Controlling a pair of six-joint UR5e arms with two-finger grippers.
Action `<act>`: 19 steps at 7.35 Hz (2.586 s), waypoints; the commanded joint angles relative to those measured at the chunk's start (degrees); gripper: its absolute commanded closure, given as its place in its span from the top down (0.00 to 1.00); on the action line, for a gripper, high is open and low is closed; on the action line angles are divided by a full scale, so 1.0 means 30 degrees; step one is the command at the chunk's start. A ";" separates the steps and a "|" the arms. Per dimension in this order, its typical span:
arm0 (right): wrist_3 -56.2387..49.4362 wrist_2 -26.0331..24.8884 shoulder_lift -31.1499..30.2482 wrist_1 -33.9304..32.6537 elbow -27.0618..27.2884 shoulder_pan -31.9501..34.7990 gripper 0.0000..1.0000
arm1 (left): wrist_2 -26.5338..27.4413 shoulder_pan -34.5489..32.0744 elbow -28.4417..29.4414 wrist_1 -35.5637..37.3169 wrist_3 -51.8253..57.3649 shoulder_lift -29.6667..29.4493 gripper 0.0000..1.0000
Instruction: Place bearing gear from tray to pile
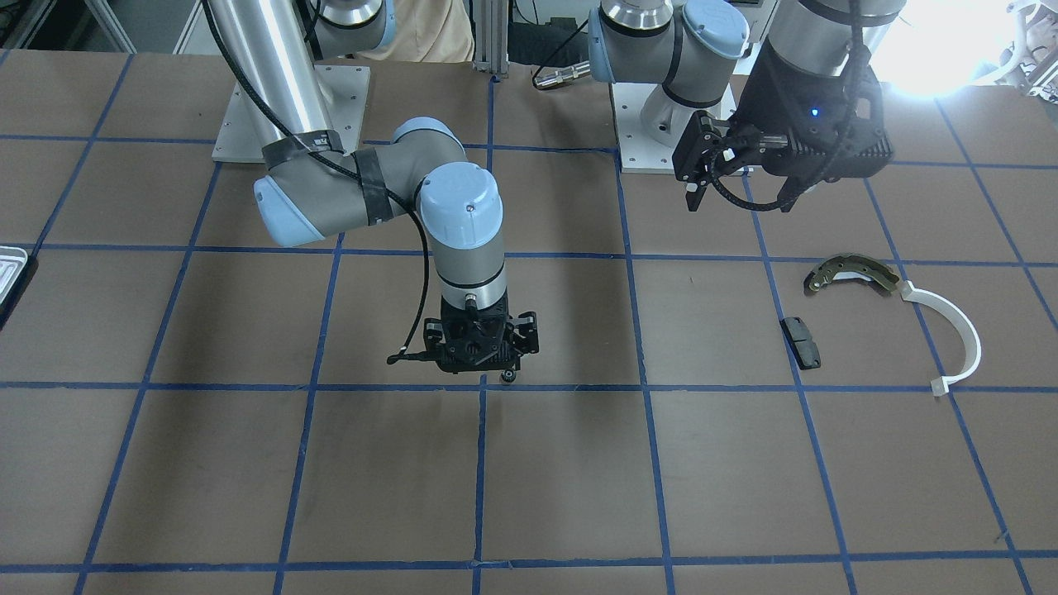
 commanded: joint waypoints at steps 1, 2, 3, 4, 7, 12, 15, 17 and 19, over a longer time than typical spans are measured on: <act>-0.5524 -0.0266 -0.3240 0.3985 0.0061 -0.2886 1.00 | -0.0094 -0.0034 0.0029 -0.0001 -0.0116 0.0022 1.00; -0.8370 -0.0150 -0.4971 0.5835 0.0063 -0.5198 1.00 | -0.0124 -0.0295 0.0261 -0.0001 -0.0378 -0.0384 1.00; -0.9443 -0.0381 -0.6554 0.7884 0.0034 -0.7338 1.00 | -0.0153 -0.0588 0.0408 0.0028 -0.0642 -0.0591 1.00; -1.0556 -0.0789 -0.7353 0.9210 -0.0083 -0.9738 1.00 | -0.0153 -0.1084 0.0352 0.0028 -0.0847 -0.0709 1.00; -1.8956 -0.2229 -0.7246 1.0104 0.0003 -1.7556 1.00 | -0.1120 -0.3599 -0.0146 0.4028 -0.4593 -0.3745 1.00; -3.0481 -0.0296 0.1066 0.4038 -0.2160 -2.4760 0.90 | -0.0945 -0.6769 -0.2715 0.8824 -0.8026 -0.8175 1.00; -3.1336 -0.1025 0.1662 0.3745 -0.2018 -2.5111 0.86 | -0.0916 -0.6831 -0.4569 1.2683 -0.8492 -0.9349 1.00; -3.1397 -0.1057 0.1750 0.3745 -0.1726 -2.5435 0.84 | -0.0886 -0.6831 -0.4426 1.2772 -0.8997 -1.0082 0.95; -3.1310 -0.1898 0.1750 0.3716 -0.1142 -2.5553 0.79 | -0.0857 -0.6831 -0.4336 1.2772 -0.8994 -1.0172 0.81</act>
